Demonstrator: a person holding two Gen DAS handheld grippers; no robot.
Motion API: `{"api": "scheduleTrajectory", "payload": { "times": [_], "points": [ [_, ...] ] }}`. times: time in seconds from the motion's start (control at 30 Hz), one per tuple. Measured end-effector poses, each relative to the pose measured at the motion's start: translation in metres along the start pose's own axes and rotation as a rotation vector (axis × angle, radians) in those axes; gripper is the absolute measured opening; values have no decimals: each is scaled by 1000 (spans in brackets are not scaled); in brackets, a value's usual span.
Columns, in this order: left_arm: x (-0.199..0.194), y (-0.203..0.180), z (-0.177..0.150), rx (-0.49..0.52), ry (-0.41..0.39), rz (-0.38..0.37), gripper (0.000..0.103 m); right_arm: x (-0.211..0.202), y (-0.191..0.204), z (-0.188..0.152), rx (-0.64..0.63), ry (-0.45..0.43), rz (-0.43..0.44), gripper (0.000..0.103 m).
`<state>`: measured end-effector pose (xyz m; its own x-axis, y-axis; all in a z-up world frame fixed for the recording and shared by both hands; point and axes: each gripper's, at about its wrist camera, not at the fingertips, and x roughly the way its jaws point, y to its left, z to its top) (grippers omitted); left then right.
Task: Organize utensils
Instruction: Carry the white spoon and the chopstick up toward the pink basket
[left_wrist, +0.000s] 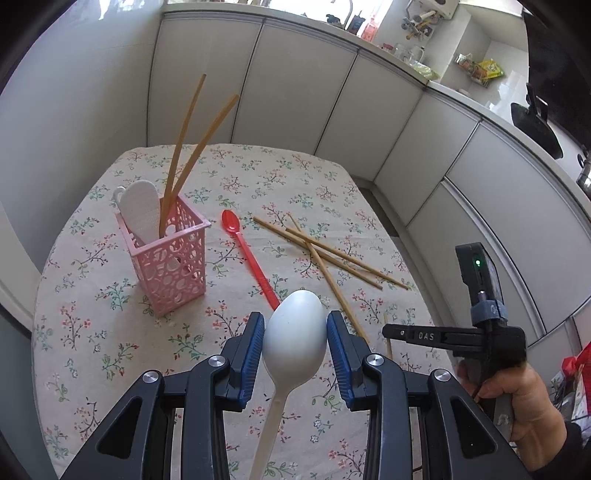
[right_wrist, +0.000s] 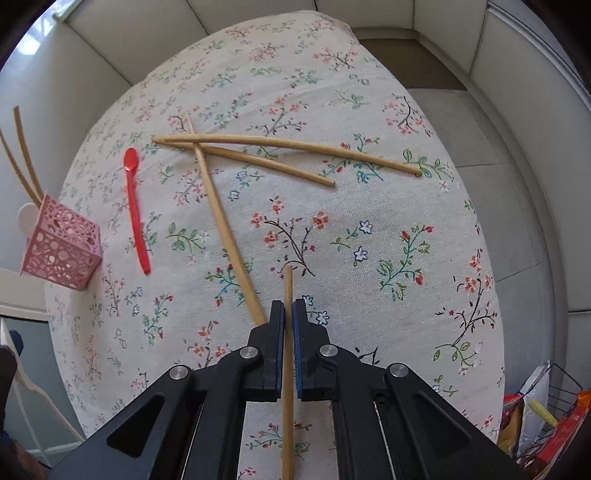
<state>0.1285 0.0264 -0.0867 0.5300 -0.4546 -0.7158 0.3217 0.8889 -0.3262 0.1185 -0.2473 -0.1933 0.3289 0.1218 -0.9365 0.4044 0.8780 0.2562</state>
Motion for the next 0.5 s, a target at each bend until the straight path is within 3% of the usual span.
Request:
{"api": "scheduleTrajectory", "payload": {
  "times": [0.5],
  "points": [
    [-78, 32, 44, -102, -416, -4, 35, -109, 54, -13, -160, -351, 197, 4]
  ]
}}
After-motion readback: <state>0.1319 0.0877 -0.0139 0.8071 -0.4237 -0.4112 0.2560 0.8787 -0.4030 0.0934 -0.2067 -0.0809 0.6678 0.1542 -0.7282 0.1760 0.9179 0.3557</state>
